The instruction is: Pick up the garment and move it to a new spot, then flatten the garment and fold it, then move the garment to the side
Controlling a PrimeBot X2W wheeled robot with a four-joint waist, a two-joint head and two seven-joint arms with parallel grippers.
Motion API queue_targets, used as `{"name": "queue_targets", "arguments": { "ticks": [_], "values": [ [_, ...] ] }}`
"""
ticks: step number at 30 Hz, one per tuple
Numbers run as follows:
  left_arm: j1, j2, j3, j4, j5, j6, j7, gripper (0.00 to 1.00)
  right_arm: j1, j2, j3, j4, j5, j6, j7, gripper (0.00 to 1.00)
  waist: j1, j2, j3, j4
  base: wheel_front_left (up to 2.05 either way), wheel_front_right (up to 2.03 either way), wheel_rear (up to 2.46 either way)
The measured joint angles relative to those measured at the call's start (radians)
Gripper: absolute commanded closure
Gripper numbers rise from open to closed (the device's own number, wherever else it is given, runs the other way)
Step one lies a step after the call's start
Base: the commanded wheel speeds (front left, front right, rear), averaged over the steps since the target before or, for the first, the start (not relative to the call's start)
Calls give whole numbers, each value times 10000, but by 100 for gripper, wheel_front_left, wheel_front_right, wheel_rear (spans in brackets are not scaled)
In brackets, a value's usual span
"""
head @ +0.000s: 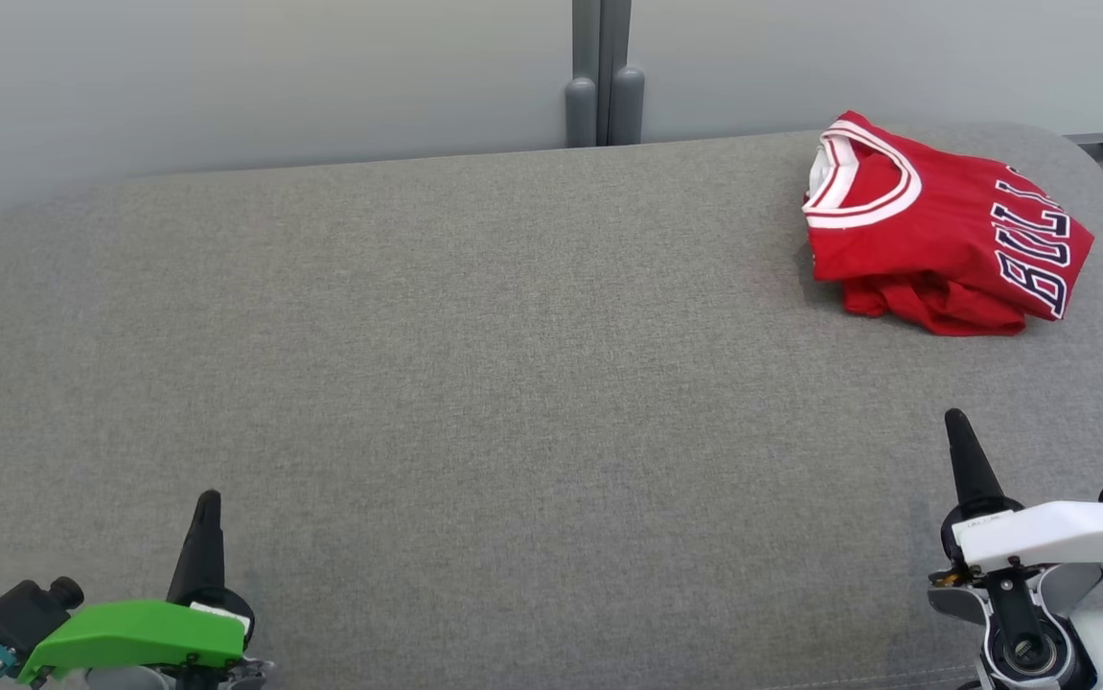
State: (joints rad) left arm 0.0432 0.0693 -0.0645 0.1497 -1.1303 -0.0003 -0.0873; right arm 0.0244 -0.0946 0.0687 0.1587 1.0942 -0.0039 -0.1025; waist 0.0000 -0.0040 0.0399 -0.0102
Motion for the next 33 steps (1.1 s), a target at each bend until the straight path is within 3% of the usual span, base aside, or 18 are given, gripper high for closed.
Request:
{"name": "queue_targets", "arguments": {
  "ticks": [33],
  "values": [
    [-504,165,309,685,-3891,-790,867,100,-421,-75,-644,629,4280,826,874,100,0,0,-260,74,0,0,0]
  ]
}}
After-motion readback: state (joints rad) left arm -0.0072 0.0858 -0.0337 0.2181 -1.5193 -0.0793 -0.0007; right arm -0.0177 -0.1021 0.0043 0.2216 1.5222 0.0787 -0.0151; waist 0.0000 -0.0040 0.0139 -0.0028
